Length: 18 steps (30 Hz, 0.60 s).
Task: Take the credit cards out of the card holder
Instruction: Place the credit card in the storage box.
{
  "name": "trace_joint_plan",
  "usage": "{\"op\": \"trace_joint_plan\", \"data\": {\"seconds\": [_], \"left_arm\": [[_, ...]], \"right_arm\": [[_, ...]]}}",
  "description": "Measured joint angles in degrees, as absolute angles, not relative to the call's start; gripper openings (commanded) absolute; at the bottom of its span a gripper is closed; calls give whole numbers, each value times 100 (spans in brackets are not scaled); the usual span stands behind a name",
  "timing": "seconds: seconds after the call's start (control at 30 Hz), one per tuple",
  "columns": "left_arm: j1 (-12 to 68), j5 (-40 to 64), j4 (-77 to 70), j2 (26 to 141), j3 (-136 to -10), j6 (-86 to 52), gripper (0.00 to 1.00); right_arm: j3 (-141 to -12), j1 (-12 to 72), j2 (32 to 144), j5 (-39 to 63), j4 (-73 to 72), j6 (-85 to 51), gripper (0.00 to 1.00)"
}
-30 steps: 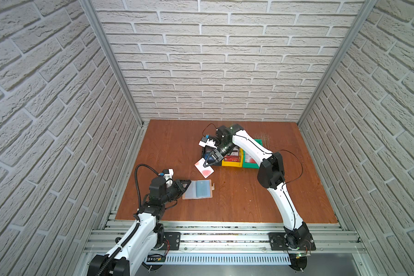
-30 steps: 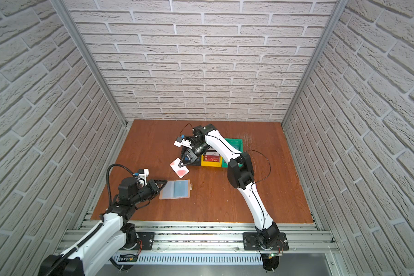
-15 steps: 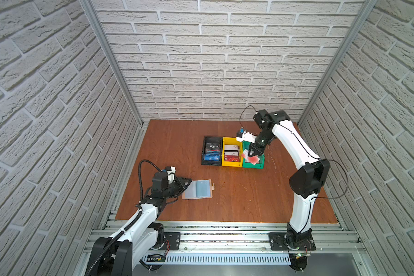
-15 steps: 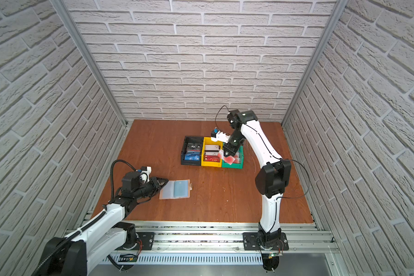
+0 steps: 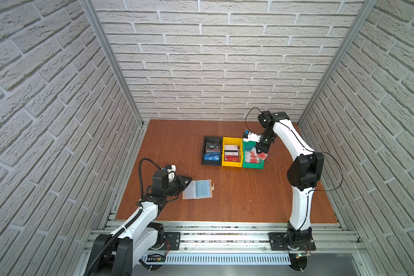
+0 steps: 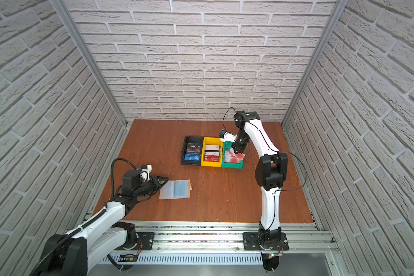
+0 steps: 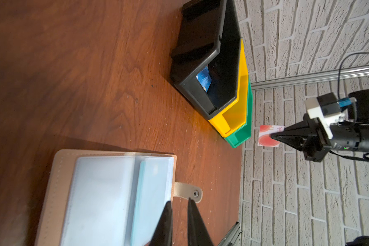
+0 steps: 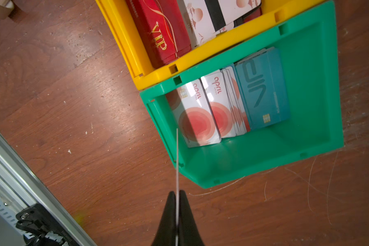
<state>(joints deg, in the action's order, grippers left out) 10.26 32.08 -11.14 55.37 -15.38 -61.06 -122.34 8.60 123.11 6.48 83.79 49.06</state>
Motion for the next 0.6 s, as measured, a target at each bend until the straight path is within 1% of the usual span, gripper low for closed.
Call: {"op": "trace_joint_plan", "data": {"seconds": [0.13, 0.6], "left_arm": [[1026, 3197, -1103, 5404, -1538, -6106, 16], [1026, 3190, -1050, 5387, -1538, -6104, 16]], "right_arm": [[-12460, 884, 12704, 609, 8342, 5028, 5], [-12582, 965, 13017, 574, 8239, 5210, 5]]}}
